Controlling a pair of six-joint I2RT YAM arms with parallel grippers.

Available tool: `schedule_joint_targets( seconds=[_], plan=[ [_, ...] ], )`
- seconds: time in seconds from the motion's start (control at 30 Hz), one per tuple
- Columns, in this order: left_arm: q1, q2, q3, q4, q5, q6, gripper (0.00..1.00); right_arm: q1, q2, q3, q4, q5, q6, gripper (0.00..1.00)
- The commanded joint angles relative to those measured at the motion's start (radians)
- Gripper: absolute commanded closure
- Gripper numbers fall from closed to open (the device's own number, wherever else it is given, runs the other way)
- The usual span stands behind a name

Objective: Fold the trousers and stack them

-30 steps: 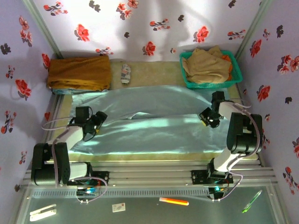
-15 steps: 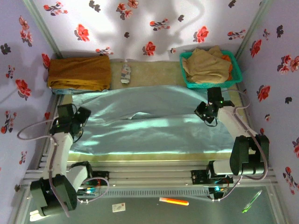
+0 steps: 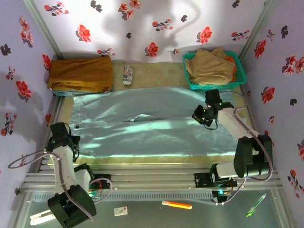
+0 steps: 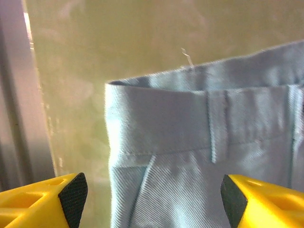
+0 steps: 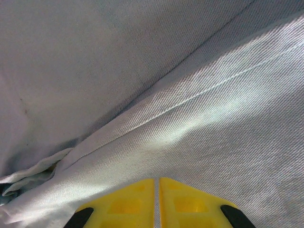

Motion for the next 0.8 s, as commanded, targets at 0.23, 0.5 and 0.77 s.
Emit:
schedule_joint_targets(
  seconds=[0.23,0.5,0.77],
  plan=[
    [0.023,0.068,-0.148,0.177,-0.01,-0.005,0.22,0.004,-0.033,-0.003,-0.033,-0.002,-0.04,0.86],
    [0.024,0.081,-0.206,0.328,0.013,0.018,0.49,0.004,-0.078,-0.008,-0.053,0.0,-0.019,0.85],
    [0.025,0.032,-0.184,0.293,0.034,0.088,0.77,0.005,-0.098,0.003,-0.073,0.013,-0.01,0.84]
  ],
)
